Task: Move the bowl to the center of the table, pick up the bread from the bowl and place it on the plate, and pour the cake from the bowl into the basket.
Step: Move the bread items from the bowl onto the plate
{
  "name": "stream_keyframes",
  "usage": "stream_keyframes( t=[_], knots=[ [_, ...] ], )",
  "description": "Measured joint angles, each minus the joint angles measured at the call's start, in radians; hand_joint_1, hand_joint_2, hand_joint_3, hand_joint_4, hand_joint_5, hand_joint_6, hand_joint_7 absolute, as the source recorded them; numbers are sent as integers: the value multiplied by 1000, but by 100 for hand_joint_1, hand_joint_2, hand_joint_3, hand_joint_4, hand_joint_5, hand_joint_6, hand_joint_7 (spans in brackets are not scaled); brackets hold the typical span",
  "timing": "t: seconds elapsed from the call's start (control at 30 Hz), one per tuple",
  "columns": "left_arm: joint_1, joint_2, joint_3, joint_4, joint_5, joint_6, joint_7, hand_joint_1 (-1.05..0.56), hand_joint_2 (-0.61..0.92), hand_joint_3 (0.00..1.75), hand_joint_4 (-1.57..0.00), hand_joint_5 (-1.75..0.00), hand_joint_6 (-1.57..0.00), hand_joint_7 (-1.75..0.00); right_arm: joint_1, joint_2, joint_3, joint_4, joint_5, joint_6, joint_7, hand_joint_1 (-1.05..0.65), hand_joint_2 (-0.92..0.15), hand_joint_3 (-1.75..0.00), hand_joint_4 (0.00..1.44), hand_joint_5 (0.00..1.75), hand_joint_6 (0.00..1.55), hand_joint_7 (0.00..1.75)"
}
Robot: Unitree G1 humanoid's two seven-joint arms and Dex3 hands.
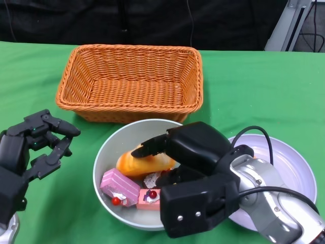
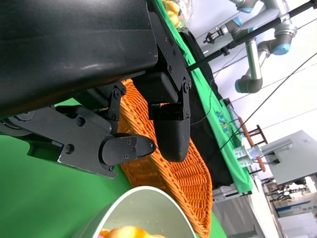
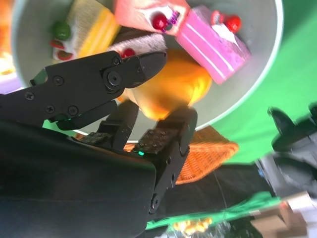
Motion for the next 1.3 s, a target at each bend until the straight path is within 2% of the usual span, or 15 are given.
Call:
stream_keyframes(
  t=[0.2,0.33,0.57,0.6,0.63,0.7,0.8,0.9,1.0,1.2,1.3],
  knots=[
    [-1,0,0,1,-11,-2,0,-11,79,54,-78,-149,-83,-105,-3,8,63,-33,-124,102,49,-55,-88,-1,84,12,43,0],
    [-1,0,0,1,-15,-2,0,-12,80,53,-78,-149,-83,-105,-15,13,98,-32,-203,128,50,-60,-90,-1,89,11,41,0],
    [-1,0,-1,1,-18,-2,0,-10,81,52,-78,-148,-82,-106,-20,25,106,-25,-221,132,45,-58,-91,0,104,17,33,0],
    [-1,0,-1,1,-18,-2,0,-11,81,51,-79,-148,-82,-106,-20,26,104,-22,-214,128,42,-57,-91,0,113,32,31,0],
    [-1,0,-1,1,-18,-2,0,-11,81,51,-79,-148,-82,-106,-20,28,102,-16,-206,123,37,-56,-91,0,109,48,31,0],
    [-1,0,-1,1,-18,-2,0,-11,81,52,-79,-148,-82,-106,-21,32,99,-7,-190,119,31,-55,-91,0,103,68,37,3],
    [-1,0,-1,1,-18,-2,0,-10,81,53,-79,-149,-83,-105,-29,34,99,3,-186,114,28,-55,-91,0,101,80,46,5],
    [-1,0,-1,1,-18,-2,0,-11,80,53,-79,-149,-83,-105,-31,33,98,8,-177,101,22,-55,-91,0,92,98,65,8],
    [-1,0,-1,1,-18,-2,0,-11,79,53,-78,-149,-83,-106,-31,33,92,15,-160,80,6,-53,-90,0,89,109,73,7],
    [-1,0,-1,1,-17,-2,0,-11,79,53,-78,-150,-82,-107,-27,33,91,20,-150,70,6,-53,-91,0,88,113,75,5],
    [-1,0,-2,1,-17,-2,0,-11,80,53,-78,-150,-82,-106,-29,28,107,21,-191,92,20,-59,-91,0,90,117,73,3]
  ],
)
